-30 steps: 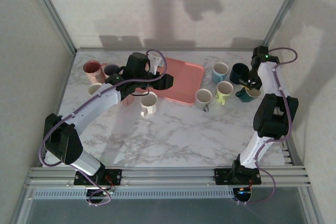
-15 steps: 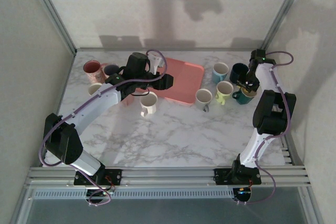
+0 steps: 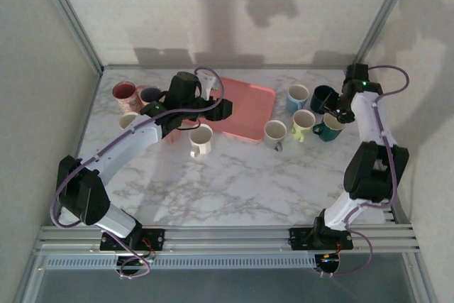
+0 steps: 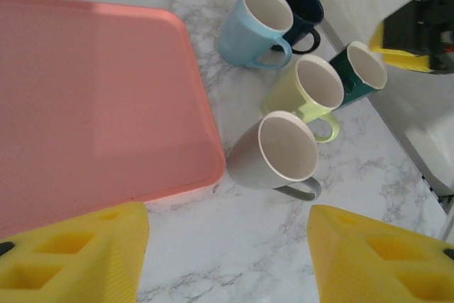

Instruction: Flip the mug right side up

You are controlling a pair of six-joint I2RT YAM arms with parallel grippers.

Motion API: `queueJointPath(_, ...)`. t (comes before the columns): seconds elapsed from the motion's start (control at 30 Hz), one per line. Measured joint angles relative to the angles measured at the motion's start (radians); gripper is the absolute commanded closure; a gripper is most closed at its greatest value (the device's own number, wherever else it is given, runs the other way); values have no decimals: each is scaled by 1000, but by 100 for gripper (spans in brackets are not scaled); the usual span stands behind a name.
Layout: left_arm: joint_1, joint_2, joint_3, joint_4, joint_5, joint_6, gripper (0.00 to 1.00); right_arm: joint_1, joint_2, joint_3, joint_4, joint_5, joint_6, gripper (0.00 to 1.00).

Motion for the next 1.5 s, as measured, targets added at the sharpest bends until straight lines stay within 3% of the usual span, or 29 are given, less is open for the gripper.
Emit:
queueJointPath(0.3, 6, -150, -125, 109, -132, -1, 33, 0, -321, -193, 140, -135, -102, 43)
queueJointPath(0.5, 26, -277, -240, 208, -240, 0, 27, 1, -434, -314, 251, -254, -172, 40)
queueJointPath(0.67, 61, -351, -313, 264, -314, 0, 23, 9, -497, -386, 332, -323, -216, 30)
queueJointPath(0.73, 90, -372, -345, 290, -332, 2, 17, 14, -513, -406, 362, -342, -222, 4)
queueJointPath(0.77, 109, -385, -365, 304, -340, 5, 10, 16, -518, -413, 376, -352, -224, 1)
queueJointPath(0.8, 132, -401, -391, 320, -349, 8, 1, 18, -520, -417, 387, -358, -233, 1)
queueJointPath(0.83, 151, -414, -413, 336, -356, 9, 0, 20, -521, -420, 399, -364, -236, 1)
queueJointPath(1.07, 318, -491, -546, 440, -430, 27, 0, 31, -520, -422, 460, -380, -240, 1)
queueJointPath(1.5, 628, -421, -811, 732, -475, 103, 0, 89, -512, -531, 676, -328, -293, 1)
